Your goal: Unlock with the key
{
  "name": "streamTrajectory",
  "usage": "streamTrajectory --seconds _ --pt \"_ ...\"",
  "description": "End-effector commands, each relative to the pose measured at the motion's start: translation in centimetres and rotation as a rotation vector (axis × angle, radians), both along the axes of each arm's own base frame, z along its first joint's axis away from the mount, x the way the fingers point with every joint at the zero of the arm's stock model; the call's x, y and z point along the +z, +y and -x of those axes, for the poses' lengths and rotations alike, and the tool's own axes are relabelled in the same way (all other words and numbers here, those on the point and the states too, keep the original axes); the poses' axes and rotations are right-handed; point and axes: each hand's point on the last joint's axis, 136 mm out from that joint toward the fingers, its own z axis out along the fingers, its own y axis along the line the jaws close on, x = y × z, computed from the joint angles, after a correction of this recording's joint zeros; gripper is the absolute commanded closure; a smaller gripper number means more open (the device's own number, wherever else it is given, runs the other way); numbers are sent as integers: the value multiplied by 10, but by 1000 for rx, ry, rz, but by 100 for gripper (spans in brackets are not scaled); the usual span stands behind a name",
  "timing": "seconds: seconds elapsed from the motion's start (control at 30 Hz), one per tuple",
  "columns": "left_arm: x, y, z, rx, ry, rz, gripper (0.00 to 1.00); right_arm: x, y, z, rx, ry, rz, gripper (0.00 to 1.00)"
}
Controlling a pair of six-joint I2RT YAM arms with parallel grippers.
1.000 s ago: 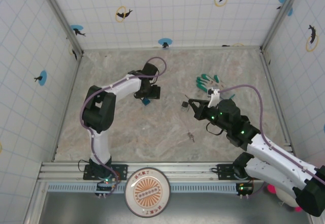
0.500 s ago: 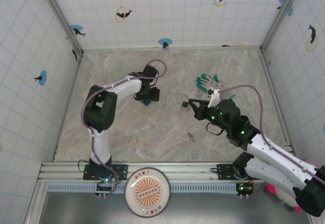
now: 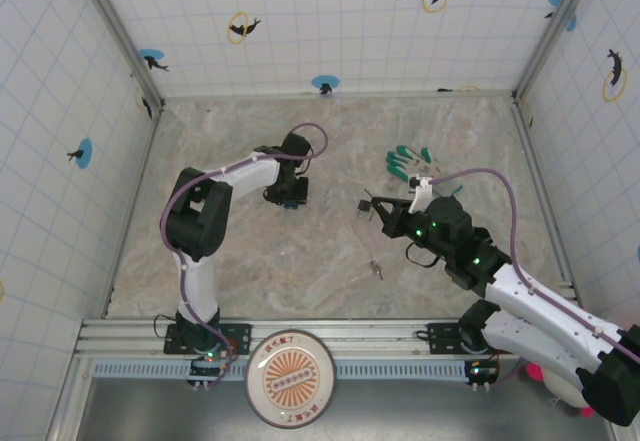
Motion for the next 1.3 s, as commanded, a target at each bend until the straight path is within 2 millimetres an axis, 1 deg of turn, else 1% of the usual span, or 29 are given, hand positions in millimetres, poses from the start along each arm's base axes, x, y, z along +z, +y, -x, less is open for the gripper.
streamTrajectory --seconds 0.0,0.07,0.1,0.17,0.3,0.4,0.47,0.53,0.63,0.8,0.87,0.9,1.07,1.17,1.27 --pt "-22 9 23 9 96 -65 49 0 -2 -3 -19 -13 -21 100" --pt "-24 10 26 7 104 -71 48 -2 -3 -3 -23 -13 -22 100" --pt "-24 10 27 4 106 -73 51 -2 -3 -3 -21 -15 -23 100" --pt "-26 11 29 5 111 -76 65 -4 -4 -3 -26 -13 -25 100" --pt "-27 13 34 8 121 -78 79 -7 -3 -4 -28 -2 -32 100" --pt "-21 11 34 22 106 -56 82 -9 -1 -4 -22 5 -37 100" --pt "-12 8 32 39 84 -27 82 -12 1 -3 -14 10 -36 100" --pt "1 4 29 63 50 14 82 -13 3 -3 -4 7 -34 100" --pt "27 -2 23 107 -11 84 83 -15 6 -2 1 -2 -31 100" --pt "74 -7 18 191 -116 204 83 -17 11 -3 -14 -39 -39 100" --pt "97 -10 15 222 -162 261 82 -16 15 -4 -13 -59 -43 100" --pt "98 -7 20 236 -159 269 82 -16 17 -4 -12 -69 -42 100" --pt "139 -10 22 315 -223 396 82 -12 30 -6 -17 -126 -51 100" --pt "160 -12 25 372 -244 485 82 -12 39 -8 -29 -145 -64 100" --pt "173 -15 30 440 -237 578 83 -14 48 -10 -40 -158 -77 100"
